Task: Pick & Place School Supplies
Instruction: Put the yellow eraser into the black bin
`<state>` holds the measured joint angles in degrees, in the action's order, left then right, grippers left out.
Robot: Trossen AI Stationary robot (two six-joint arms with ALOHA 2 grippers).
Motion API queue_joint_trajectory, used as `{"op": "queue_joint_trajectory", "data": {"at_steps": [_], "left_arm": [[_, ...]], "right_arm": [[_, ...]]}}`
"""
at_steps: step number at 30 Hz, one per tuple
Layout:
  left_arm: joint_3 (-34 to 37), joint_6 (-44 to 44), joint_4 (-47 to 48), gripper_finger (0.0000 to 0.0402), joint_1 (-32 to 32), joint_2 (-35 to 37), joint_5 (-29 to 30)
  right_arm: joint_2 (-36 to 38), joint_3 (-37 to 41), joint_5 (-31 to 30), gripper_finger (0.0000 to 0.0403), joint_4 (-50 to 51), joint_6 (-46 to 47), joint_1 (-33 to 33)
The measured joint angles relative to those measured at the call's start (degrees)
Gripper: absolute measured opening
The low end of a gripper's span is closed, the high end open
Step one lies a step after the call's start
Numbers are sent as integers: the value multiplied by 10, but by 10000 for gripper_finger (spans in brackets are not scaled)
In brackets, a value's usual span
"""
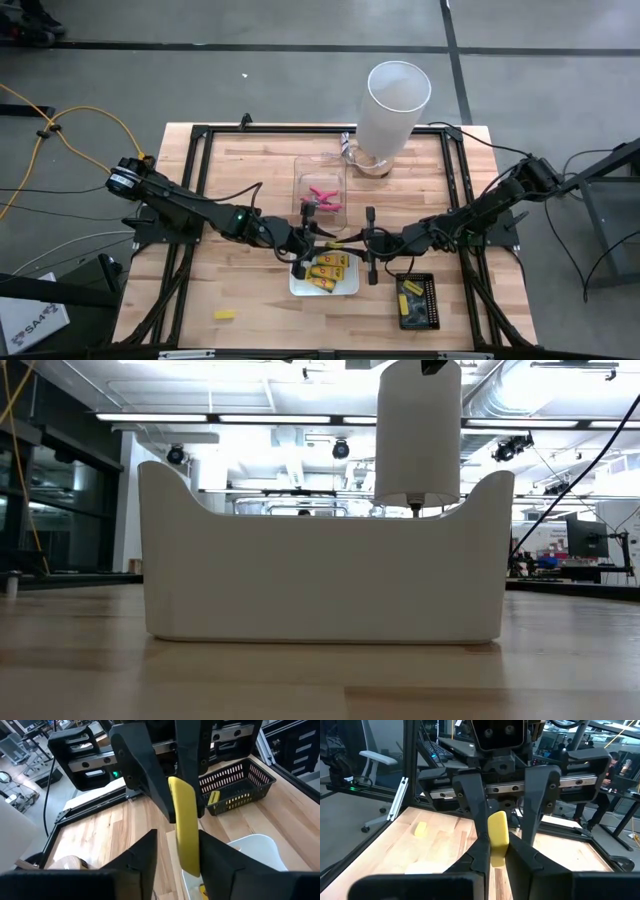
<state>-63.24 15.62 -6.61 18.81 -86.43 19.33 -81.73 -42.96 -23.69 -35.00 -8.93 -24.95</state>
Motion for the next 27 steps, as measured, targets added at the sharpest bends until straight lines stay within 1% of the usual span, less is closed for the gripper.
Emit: {"op": "queue_joint_trajectory", "data": {"at_steps": [5, 8, 10, 14, 18, 20, 22, 24, 27], "left_arm": [[0, -1, 0, 155, 0, 0, 1], [0, -1, 1, 168, 0, 0, 1], [0, -2, 1, 172, 0, 0, 1], [0, -2, 1, 173, 5, 0, -5], [0, -2, 1, 173, 12, 0, -12], [0, -2, 1, 173, 16, 0, -12], [0, -2, 1, 173, 18, 0, -12], [0, -2, 2, 173, 20, 0, -12], [0, -2, 2, 173, 21, 0, -12]], "right_arm": [[0, 0, 0, 33, 0, 3, -1], [0, 0, -3, 33, 1, 3, -4], [0, 0, -10, 33, 3, 3, -7], [0, 0, -45, 33, 20, 3, -14], [1, 0, -49, 33, 32, 16, -22], [5, 0, -52, 33, 61, 39, -27], [17, 0, -71, 33, 100, 67, -34], [37, 0, -93, 33, 156, 101, -45], [77, 0, -102, 33, 247, 182, -64]]}}
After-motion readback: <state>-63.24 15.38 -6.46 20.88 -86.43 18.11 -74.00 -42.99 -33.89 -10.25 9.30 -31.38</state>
